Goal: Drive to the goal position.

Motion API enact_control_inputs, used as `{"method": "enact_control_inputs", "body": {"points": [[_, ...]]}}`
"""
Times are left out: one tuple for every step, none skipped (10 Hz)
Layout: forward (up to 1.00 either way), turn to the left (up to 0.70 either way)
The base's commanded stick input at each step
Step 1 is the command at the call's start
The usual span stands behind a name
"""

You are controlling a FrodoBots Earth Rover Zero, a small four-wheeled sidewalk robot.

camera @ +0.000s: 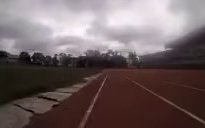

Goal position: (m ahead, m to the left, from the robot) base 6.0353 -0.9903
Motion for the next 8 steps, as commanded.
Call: {"method": "enact_control_inputs", "body": {"points": [[0.70,0.00],[0.70,0.00],[0.70,0.00],[0.70,0.00],[0.70,0.00],[0.70,0.00],[0.70,0.00],[0.70,0.00]]}}
